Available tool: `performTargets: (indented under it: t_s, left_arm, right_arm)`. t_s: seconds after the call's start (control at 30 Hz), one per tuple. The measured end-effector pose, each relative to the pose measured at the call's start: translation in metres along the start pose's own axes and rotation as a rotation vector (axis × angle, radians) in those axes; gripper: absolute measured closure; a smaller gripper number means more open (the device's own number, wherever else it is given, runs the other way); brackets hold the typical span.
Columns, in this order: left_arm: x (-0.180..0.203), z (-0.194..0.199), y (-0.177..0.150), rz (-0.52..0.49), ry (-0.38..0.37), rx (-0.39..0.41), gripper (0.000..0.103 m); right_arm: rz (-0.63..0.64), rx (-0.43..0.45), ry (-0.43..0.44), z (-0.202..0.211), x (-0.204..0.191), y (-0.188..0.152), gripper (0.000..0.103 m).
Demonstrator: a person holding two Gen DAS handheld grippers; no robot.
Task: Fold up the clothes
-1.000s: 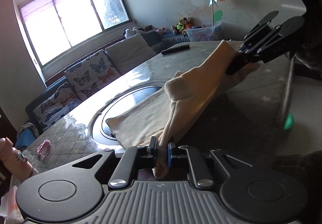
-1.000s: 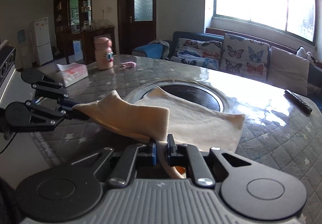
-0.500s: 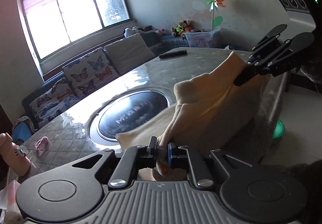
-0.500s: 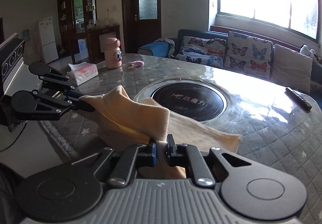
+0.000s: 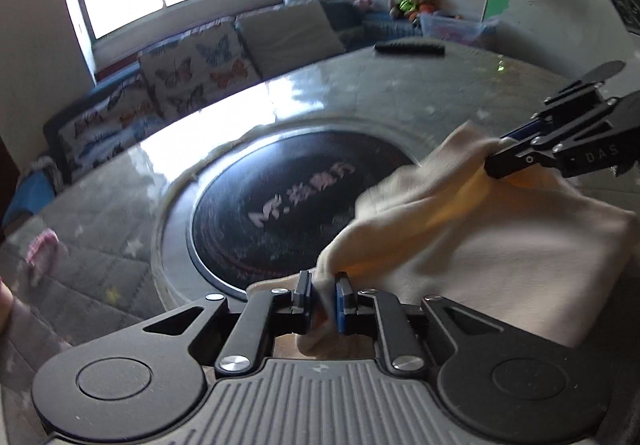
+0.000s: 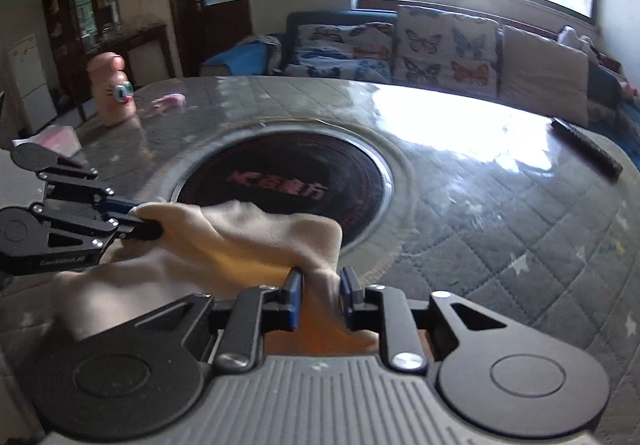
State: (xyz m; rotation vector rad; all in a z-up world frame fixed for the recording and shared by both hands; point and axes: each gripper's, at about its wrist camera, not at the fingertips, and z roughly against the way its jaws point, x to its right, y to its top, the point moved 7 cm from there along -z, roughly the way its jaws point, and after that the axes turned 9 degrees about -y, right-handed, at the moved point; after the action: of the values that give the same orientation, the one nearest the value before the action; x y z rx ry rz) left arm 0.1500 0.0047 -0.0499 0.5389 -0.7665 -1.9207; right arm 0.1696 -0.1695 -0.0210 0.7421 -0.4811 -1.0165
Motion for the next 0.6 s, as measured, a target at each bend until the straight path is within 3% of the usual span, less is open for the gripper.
performTargets:
  t_s: [0.07,0.13,0.2,0.37,0.47,0.6]
  left_arm:
    - [-0.002,0.000,-0.001,0.008,0.000,0.007,0.084]
    - [-0.003,0.006,0.000,0.000,0.009,0.021,0.077]
    - [-0.006,0.009,-0.002,-0.002,0.033,0.027,0.065]
    - [-0.020,0.016,-0.006,0.033,0.091,0.034,0.056]
    - [-0.029,0.024,-0.004,0.064,0.125,0.052,0.055]
    - [-0.022,0.036,0.007,0.076,0.100,0.092,0.058]
  right_arm:
    - [-0.032,-0.013,-0.015,-0.015,0.007,-0.005,0.075]
    - [-0.048,-0.010,-0.031,-0.012,0.014,-0.011,0.061]
    - [-0.060,-0.002,-0.047,-0.002,0.021,-0.018,0.060]
    - [-0.121,-0.012,-0.077,0.012,0.042,-0.036,0.060]
    - [-0.153,-0.029,-0.093,0.013,0.051,-0.044,0.061]
    - [-0.176,-0.040,-0.089,0.003,0.051,-0.047,0.079]
